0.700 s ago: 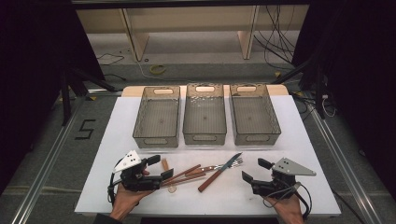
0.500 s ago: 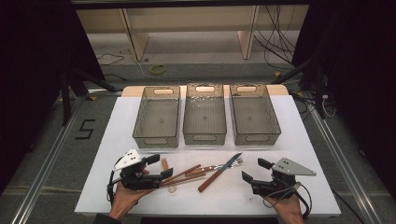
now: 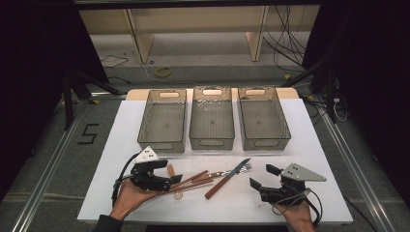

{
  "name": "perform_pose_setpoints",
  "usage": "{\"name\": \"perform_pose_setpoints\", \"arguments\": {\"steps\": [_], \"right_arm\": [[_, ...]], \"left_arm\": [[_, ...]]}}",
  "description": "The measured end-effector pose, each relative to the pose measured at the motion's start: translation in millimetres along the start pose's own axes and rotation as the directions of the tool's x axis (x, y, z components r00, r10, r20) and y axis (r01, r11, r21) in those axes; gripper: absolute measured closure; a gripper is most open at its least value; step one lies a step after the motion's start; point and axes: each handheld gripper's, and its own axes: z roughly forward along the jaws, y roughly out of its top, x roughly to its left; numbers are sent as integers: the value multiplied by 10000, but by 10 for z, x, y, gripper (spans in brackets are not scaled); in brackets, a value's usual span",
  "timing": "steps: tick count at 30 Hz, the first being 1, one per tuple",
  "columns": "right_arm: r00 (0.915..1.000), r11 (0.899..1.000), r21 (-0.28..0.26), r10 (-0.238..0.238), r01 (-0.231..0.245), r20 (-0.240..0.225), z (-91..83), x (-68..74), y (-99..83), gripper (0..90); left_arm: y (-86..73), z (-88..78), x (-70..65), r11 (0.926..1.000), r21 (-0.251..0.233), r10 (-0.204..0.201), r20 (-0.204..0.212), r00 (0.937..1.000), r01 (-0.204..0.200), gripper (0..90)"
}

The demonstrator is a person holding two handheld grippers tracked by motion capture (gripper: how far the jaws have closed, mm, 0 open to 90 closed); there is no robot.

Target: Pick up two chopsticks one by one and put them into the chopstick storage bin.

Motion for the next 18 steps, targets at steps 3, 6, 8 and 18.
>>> {"name": "perform_pose_setpoints", "arguments": {"steps": [3, 6, 8, 18], "right_arm": [[10000, 10000, 8, -22, 22, -7, 3, 4, 0, 216], [10000, 10000, 46, -3, 3, -30, 7, 3, -1, 216], [10000, 10000, 60, 15, -14, -60, 9, 4, -2, 217], [9999, 9999, 117, 29, -28, -103, 12, 4, -2, 219]], "left_arm": [[65, 7, 7, 9956, 881, 326, -7, 9995, -324, 187], [111, -2, 4, 9893, 1342, 582, -9, 9983, -575, 223], [128, 9, 2, 9822, 1753, 655, 205, 9976, -681, 256], [134, 93, 47, 9334, 3463, 905, 268, 9955, -942, 391]]}}
